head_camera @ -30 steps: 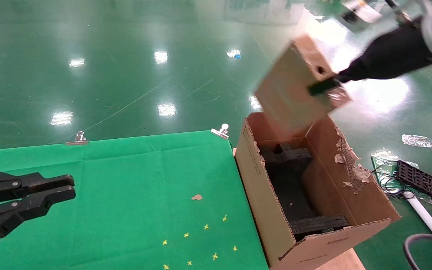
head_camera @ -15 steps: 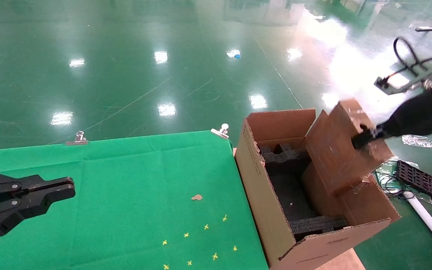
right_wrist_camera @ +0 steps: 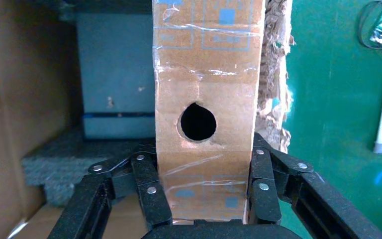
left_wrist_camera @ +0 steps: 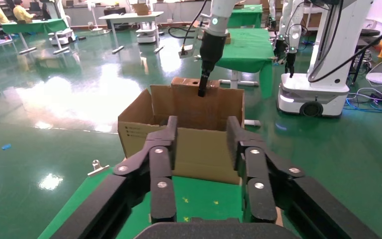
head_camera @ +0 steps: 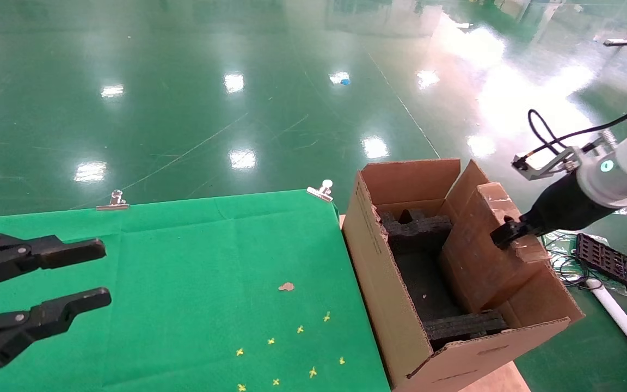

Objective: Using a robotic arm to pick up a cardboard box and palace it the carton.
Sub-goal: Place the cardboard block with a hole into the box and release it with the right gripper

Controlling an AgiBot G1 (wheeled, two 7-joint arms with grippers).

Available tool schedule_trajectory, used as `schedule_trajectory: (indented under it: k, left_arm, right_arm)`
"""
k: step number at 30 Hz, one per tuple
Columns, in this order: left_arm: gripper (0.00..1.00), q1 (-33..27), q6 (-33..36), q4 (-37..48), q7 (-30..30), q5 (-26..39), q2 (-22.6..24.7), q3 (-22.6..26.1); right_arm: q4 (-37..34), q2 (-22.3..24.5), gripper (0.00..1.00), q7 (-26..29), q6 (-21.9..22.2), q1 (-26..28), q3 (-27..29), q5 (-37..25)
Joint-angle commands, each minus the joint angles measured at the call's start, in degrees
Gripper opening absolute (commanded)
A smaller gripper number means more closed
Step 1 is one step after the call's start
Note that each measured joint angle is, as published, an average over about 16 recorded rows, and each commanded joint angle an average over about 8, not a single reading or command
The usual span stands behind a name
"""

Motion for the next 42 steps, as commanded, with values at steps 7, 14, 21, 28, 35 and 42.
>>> schedule_trajectory:
  k: [7,14,21,28,35,42]
  left_arm:
    - [1.0,-0.01,-0.01,0.0,0.01,-0.02,-0.01,0.03]
    - [1.0,-0.01,-0.02,0.0,0.03,-0.03,-0.02,0.05]
    - [1.0,-0.02,-0.03,0.0,0.04,-0.05,-0.03,0.07]
    - [1.0,-0.02,-0.04,0.0,0.05,-0.07,-0.04,0.1]
    - [1.0,-0.03,-0.05,0.0,0.06,-0.08,-0.05,0.12]
    - [1.0,-0.03,-0.06,0.0,0.07,-0.1,-0.06,0.14]
  right_arm:
    - [-5.19,-3.55,0.0,-0.96,3.05,-4.92,0.22,0.79]
    - [-7.83,-5.72,0.0,-2.33,6.24,-9.71,1.05,2.3]
    - [-9.11,-5.98,0.0,-4.86,11.33,-14.53,3.03,5.3]
    - [-10.5,-6.51,0.23,-6.7,12.07,-17.12,4.11,7.04]
    - [-12.34,-6.57,1.0,-8.14,10.85,-17.41,4.9,8.28]
    - [-13.81,-6.82,1.0,-9.37,10.6,-16.63,4.9,8.22]
